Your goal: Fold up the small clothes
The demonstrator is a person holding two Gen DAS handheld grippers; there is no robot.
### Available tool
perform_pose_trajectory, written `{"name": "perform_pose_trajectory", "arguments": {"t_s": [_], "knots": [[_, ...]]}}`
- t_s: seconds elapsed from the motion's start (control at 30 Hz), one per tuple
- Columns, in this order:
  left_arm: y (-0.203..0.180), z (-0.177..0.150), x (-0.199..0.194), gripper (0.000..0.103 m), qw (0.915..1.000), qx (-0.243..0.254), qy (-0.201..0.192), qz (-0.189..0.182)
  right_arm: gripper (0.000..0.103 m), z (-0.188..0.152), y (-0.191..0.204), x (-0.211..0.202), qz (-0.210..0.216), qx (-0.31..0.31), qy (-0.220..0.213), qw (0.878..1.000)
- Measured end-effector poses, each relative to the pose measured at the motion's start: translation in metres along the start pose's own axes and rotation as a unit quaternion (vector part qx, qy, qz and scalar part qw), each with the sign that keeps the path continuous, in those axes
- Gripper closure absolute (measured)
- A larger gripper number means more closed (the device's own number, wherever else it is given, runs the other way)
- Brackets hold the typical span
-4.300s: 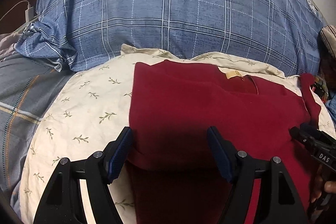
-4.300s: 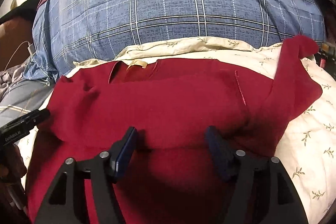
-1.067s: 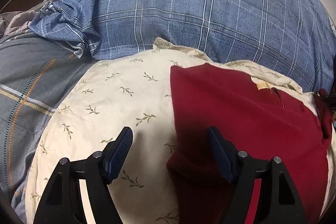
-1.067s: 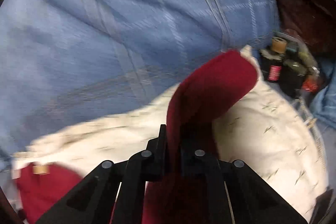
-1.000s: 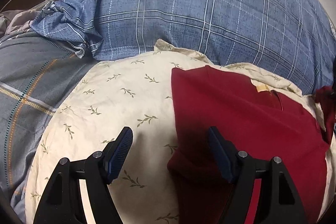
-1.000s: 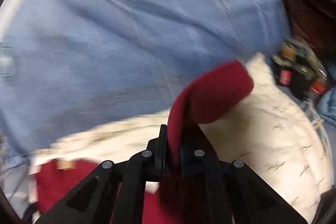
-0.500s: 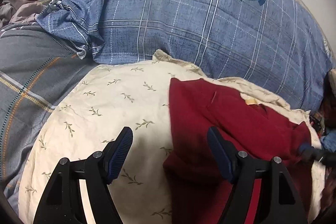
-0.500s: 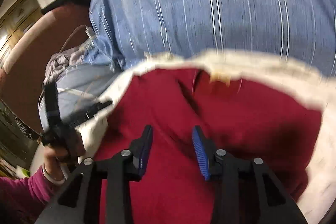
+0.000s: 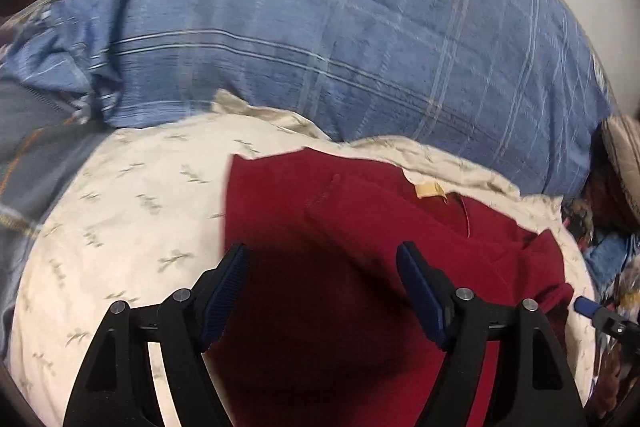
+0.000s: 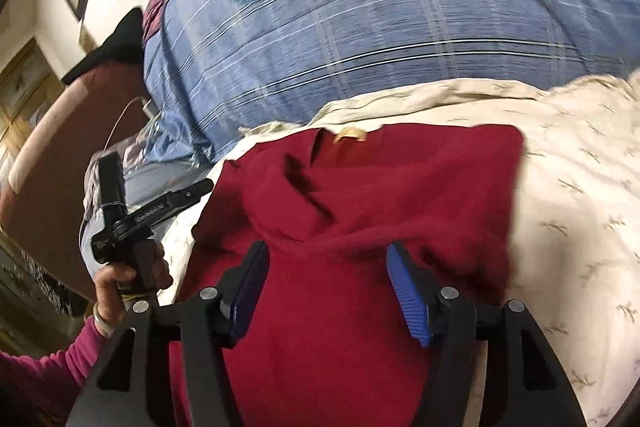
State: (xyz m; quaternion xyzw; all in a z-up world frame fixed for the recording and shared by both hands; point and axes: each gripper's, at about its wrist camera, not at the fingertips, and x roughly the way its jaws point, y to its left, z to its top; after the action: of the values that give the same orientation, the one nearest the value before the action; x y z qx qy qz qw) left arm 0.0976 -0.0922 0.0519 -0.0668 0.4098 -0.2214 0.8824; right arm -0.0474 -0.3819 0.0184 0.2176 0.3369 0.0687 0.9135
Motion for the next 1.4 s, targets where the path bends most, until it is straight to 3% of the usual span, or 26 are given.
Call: {"name": "perform_pose_trajectory", "arguments": {"t_s": [0.13,0.23,0.27,0.3,0.33,0.4,0.5,0.6,0.73,0.83,0.9,0.93,0.97,1.03,1.1,1.17,1.2,1.3,1.4], "knots": [[-0.022,0.013,0.021,0.035,0.9995,0.015,0.024,-0.017,0.036,-0.009,-0.012,-0.008,0.005,0.005,-0.005,1.0],[-0.033,0.019,0.04,0.05,0.9983,0.016,0.052,-0.021,0.035,-0.014,-0.019,-0.008,0.004,0.009,-0.004,1.0],[-0.037,0.02,0.046,0.057,0.9981,0.017,0.057,-0.016,0.035,-0.014,-0.021,-0.008,0.004,0.013,-0.003,1.0],[-0.04,0.02,0.053,0.075,0.9977,0.02,0.064,-0.013,0.035,-0.015,-0.024,-0.008,0.003,0.019,-0.003,1.0],[-0.044,0.02,0.058,0.086,0.9971,0.025,0.071,-0.003,0.035,-0.015,-0.027,-0.01,0.002,0.024,-0.005,1.0],[-0.049,0.028,0.056,0.095,0.9979,0.024,0.059,0.005,0.035,-0.014,-0.03,-0.016,-0.008,0.031,-0.016,0.999],[-0.059,0.04,0.011,0.095,0.9989,0.039,-0.012,-0.021,0.033,-0.01,-0.031,-0.028,-0.035,0.02,-0.037,0.999],[-0.058,0.039,-0.037,0.095,0.9941,0.055,-0.088,-0.029,0.022,-0.006,-0.029,-0.033,-0.101,-0.01,-0.054,0.993],[-0.047,0.021,-0.015,0.095,0.9974,0.058,-0.039,-0.015,0.022,-0.004,-0.025,-0.017,-0.121,-0.042,-0.02,0.992],[-0.037,0.017,0.006,0.095,0.9992,0.024,-0.019,-0.025,0.024,-0.005,-0.016,0.007,-0.149,-0.084,0.021,0.985],[-0.033,0.019,0.011,0.095,0.9994,0.005,-0.017,-0.031,0.031,-0.006,-0.007,0.022,-0.184,-0.131,0.039,0.973],[-0.032,0.02,0.012,0.095,0.9994,0.004,-0.017,-0.031,0.05,-0.007,-0.001,0.029,-0.215,-0.168,0.039,0.961],[-0.035,0.022,0.013,0.095,0.9994,0.007,-0.017,-0.029,0.077,-0.008,0.002,0.033,-0.249,-0.201,0.032,0.947],[-0.042,0.02,0.015,0.095,0.9993,0.016,-0.015,-0.031,0.09,-0.007,0.002,0.032,-0.281,-0.219,0.014,0.934],[-0.043,0.014,0.006,0.095,0.9988,0.022,-0.015,-0.042,0.093,-0.004,-0.006,0.017,-0.279,-0.184,-0.003,0.942],[-0.041,0.002,0.002,0.095,0.9985,0.034,-0.01,-0.042,0.103,-0.01,-0.015,-0.001,-0.308,-0.167,-0.017,0.937],[-0.04,-0.001,0.003,0.094,0.9985,0.042,-0.004,-0.036,0.103,-0.015,-0.02,-0.005,-0.311,-0.161,-0.006,0.937],[-0.036,-0.012,0.005,0.094,0.998,0.06,0.015,-0.017,0.103,-0.03,-0.039,-0.02,-0.261,-0.119,0.04,0.957],[-0.033,-0.011,-0.006,0.089,0.9985,0.051,0.005,-0.019,0.088,-0.026,-0.033,-0.04,-0.204,-0.121,0.006,0.971]]}}
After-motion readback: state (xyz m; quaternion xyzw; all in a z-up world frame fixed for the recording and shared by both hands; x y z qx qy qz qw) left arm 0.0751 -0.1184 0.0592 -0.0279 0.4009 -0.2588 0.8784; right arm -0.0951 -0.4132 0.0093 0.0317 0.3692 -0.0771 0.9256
